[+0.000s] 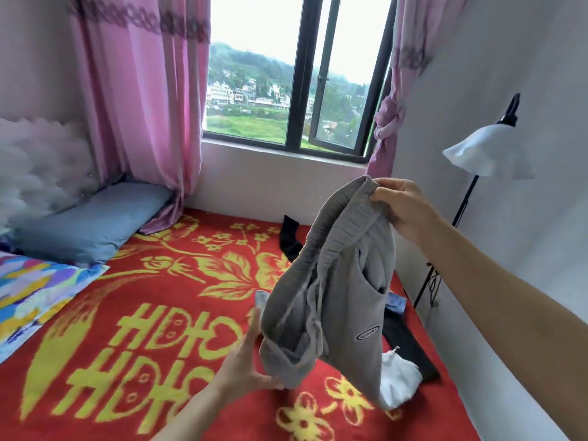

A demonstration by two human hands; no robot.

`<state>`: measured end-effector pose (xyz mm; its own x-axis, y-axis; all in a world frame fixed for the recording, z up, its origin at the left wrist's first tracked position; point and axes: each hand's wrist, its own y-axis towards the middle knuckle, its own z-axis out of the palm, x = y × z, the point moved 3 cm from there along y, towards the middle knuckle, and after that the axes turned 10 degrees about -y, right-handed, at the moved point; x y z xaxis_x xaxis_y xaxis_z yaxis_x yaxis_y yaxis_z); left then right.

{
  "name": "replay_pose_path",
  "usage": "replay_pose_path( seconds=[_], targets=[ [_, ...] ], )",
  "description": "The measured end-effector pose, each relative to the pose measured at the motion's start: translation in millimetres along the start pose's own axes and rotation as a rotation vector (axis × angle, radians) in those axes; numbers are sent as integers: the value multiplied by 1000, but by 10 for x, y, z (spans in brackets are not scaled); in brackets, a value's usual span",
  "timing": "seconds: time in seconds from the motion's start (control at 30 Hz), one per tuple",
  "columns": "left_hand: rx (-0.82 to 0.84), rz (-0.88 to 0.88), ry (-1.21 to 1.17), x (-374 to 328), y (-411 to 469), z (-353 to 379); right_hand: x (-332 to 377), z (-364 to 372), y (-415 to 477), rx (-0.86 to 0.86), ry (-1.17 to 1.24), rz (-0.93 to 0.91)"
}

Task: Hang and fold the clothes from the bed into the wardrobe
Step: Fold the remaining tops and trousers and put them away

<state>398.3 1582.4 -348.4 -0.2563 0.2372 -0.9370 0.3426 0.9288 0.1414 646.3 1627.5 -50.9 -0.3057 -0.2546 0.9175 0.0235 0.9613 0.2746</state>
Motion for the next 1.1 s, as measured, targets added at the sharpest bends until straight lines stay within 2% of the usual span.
replay_pose_path(
  seconds=[0.07, 0.17, 0.2, 0.3, 0.4, 0.5, 0.6, 0.7, 0.77, 0.9, 1.0, 1.1],
  targets=[
    [-137, 76, 120, -36, -7, 48, 91, 50, 68, -13, 73, 8],
    [-359, -27, -176, -306, 66, -50, 223, 172, 163, 21, 116, -17],
    [-400, -12, -271, -389, 97, -159, 254, 206, 196, 20, 128, -21],
    [-406, 48, -407, -446, 111, -782, 236, 231, 329, -58, 116, 9],
    [-422, 55, -288, -607, 62, -1800, 163, 353, 428, -151, 12, 60],
    [-443, 140, -105, -1085, 72, -2767, 282, 721, 570, -173, -28, 49],
    [-534, 238, -28, -1601, 165, -3554, 692, 1151, 766, -234, 62, -27],
    [-684, 353, -61, -2145, 190, -4258, 1262, 1497, 960, -341, 114, -176],
    [-788, 414, -58, -2440, 165, -4652, 1595, 1731, 1040, -424, 117, -250],
    [-869, 520, -22, -2832, 154, -5163, 1905, 2093, 1125, -525, 116, -317],
    [-903, 595, 72, -3019, 113, -5473, 1930, 2314, 1195, -515, 60, -329],
    [-894, 584, 122, -3077, 107, -5675, 1861, 2478, 1257, -476, 12, -304]
  ],
)
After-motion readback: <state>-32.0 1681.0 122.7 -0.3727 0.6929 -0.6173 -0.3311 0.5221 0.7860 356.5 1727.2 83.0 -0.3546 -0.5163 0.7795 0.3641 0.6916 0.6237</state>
